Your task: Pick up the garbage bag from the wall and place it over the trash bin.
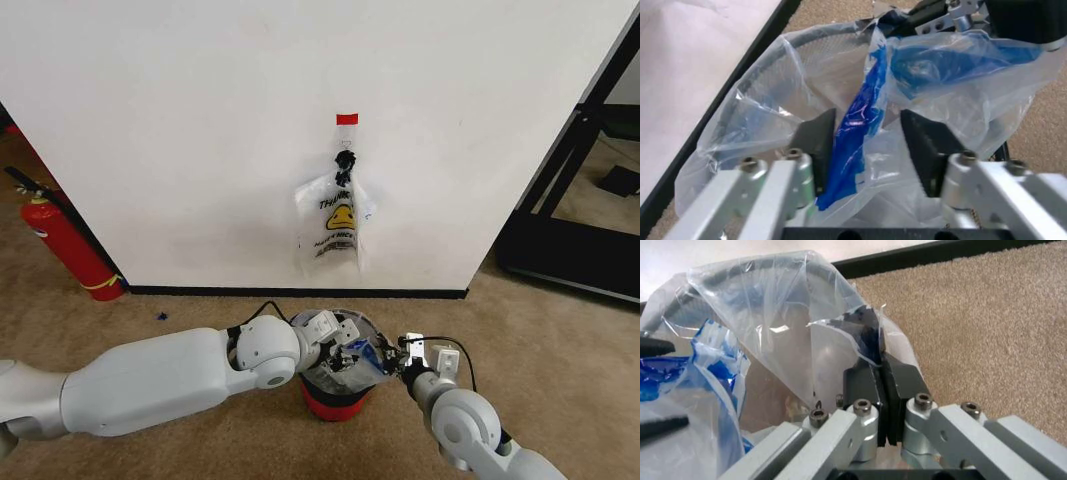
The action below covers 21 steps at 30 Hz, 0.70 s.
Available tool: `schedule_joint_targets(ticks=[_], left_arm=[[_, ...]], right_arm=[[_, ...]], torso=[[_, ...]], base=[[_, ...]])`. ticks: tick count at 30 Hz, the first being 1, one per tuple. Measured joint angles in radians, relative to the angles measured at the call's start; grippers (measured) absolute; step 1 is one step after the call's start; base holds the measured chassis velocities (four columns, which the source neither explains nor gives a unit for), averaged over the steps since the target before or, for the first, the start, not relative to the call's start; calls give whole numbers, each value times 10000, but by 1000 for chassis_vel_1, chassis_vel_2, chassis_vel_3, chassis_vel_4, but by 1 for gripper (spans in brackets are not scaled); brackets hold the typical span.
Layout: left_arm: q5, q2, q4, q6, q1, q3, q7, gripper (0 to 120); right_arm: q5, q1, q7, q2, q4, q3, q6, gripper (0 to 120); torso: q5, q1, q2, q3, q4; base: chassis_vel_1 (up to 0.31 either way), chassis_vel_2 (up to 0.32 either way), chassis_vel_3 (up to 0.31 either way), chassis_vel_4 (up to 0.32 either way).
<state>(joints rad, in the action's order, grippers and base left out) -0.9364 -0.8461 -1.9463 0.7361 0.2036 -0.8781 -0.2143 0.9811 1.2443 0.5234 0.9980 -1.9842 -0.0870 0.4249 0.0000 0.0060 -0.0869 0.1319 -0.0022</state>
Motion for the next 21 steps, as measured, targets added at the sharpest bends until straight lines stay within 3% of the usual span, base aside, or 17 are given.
schedule_joint_targets(ticks=[9, 16, 21], left_arm=[[140, 112, -259, -5, 418, 226, -35, 1], [262, 356, -655, -6, 841, 440, -77, 0], [389, 1110, -1663, -7, 1725, 808, -100, 0]], right_arm=[[-9, -45, 7, 83, 72, 22, -19, 0], [-8, -14, 9, 100, 81, 8, -30, 0], [10, 27, 12, 127, 102, -35, -53, 0]], torso=[[-1, -1, 0, 0, -1], [0, 0, -1, 0, -2], [-1, -1, -2, -1, 1]], base=[[0, 0, 0, 0], [0, 0, 0, 0], [0, 0, 0, 0]])
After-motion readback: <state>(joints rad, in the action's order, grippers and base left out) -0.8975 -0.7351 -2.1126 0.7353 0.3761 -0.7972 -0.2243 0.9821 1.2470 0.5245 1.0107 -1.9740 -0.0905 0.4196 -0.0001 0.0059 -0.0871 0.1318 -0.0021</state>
